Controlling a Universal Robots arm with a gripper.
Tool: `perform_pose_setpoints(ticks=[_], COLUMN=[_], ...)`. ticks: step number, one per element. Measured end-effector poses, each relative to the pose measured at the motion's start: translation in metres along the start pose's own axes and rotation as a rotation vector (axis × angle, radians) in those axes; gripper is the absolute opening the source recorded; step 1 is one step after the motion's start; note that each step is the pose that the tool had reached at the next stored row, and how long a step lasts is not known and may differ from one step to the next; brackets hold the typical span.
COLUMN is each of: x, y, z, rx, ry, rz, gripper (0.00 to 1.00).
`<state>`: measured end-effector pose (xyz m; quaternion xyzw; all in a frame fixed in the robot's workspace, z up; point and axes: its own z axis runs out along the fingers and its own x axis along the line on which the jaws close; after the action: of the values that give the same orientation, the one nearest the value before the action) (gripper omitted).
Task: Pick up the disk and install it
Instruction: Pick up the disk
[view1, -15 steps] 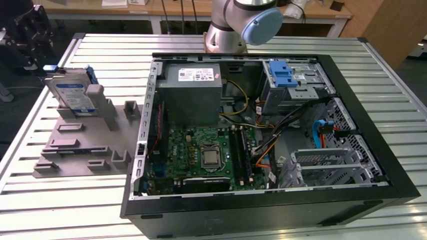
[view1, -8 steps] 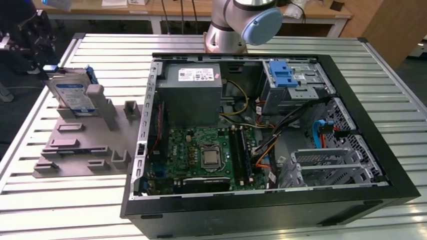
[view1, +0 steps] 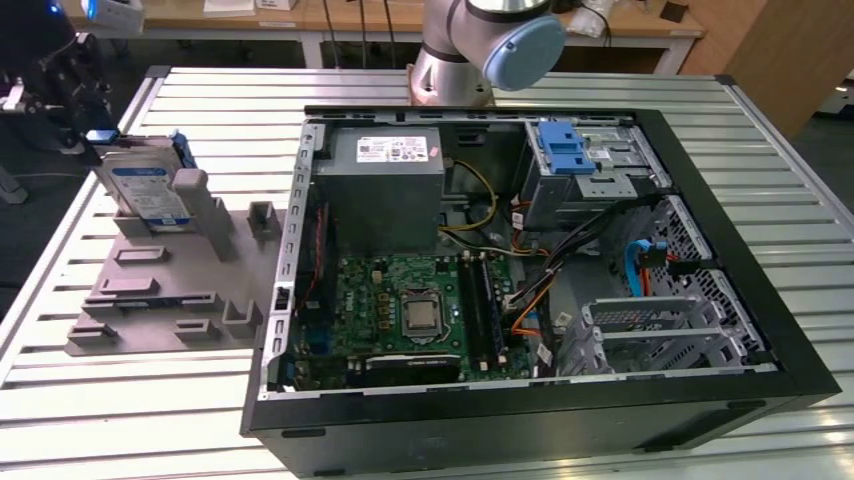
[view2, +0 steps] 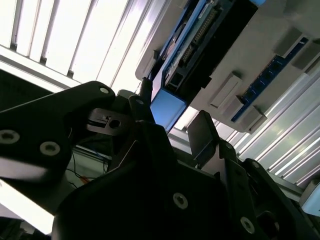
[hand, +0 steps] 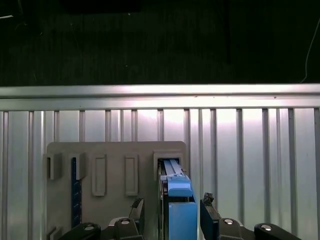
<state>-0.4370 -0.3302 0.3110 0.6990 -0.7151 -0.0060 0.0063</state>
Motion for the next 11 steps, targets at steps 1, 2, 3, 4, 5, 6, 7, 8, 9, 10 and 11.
perform_pose_setpoints(ticks=[1,2,3,4,5,6,7,8,9,10,11], x=[0.0000,-0.0002,-0.0005,-0.0008,-0.0010,-0.0013,-0.0016,-0.0017,-0.0018,-0.0019,-0.0019], y=[0.0001,0.0001,0.0001,0.0001,0.0001,0.0000,0.0000,0.0000,0.0000,0.0000,0.0000], z=[0.0013,0.0024,0.0031,0.0038,0.0045,0.0051,0.0056,0.0064,0.0072,0.0080,0.0089], rx=[0.0000,0.0000,0.0000,-0.0001,-0.0001,0.0000,0.0000,0.0001,0.0001,0.0000,0.0000], ry=[0.0000,0.0000,0.0000,-0.0001,-0.0002,-0.0005,-0.0007,-0.0008,-0.0008,-0.0008,-0.0011], rz=[0.000,0.000,0.000,0.000,0.000,0.000,0.000,0.000,0.000,0.000,-0.001], gripper=[0.56,0.56,0.56,0.56,0.56,0.56,0.56,0.56,0.56,0.56,0.56])
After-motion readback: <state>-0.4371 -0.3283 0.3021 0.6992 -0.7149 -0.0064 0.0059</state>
